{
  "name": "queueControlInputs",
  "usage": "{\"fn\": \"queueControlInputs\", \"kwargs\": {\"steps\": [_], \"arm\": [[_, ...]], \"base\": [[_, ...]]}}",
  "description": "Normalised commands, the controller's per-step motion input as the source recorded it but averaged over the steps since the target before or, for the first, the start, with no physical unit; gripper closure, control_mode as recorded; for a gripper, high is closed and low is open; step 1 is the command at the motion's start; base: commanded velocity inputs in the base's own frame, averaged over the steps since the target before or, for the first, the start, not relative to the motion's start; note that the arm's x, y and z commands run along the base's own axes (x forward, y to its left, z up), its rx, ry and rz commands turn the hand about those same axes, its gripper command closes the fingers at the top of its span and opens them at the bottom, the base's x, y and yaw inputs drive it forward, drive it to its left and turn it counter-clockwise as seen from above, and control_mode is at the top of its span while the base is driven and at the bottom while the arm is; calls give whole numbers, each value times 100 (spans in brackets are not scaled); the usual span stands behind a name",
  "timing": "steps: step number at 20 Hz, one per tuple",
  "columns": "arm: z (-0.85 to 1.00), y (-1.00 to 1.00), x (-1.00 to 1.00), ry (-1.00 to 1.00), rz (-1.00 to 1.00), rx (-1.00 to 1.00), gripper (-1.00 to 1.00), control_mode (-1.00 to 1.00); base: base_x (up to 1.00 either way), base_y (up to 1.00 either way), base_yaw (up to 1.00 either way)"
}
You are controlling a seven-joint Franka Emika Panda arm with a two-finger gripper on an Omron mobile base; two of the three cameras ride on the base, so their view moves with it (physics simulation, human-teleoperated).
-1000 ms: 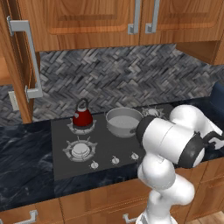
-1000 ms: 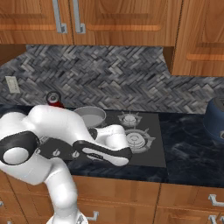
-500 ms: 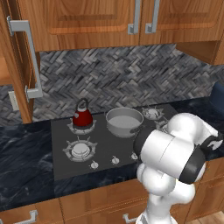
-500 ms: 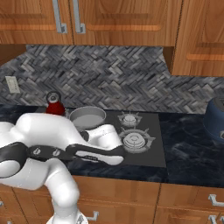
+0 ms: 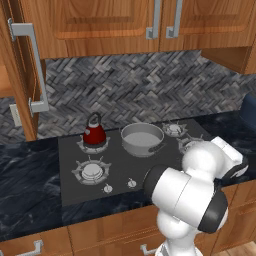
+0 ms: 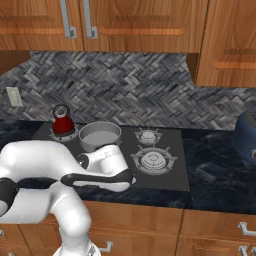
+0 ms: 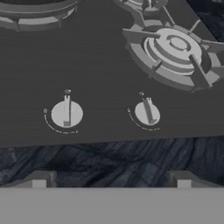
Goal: Pick the kettle from the cabinet and place it on a stove burner. Then pick the pot from the counter and place it on another stove burner. Finally, turn both burners on.
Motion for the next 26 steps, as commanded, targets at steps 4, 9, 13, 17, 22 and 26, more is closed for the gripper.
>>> {"fn": "queueControlInputs", "kwargs": {"steps": [4, 9, 13, 17, 22, 26], "arm": [[100, 26, 0, 29, 19, 35, -100, -100], [100, 29, 0, 33, 20, 36, -100, -100], [95, 35, 0, 37, 22, 37, -100, -100], [94, 37, 0, 37, 22, 38, -100, -100], [99, 35, 0, 35, 22, 36, -100, -100], [100, 33, 0, 33, 21, 34, -100, -100]], "base": [[0, 0, 0], [0, 0, 0], [0, 0, 0], [0, 0, 0], [0, 0, 0], [0, 0, 0]]}}
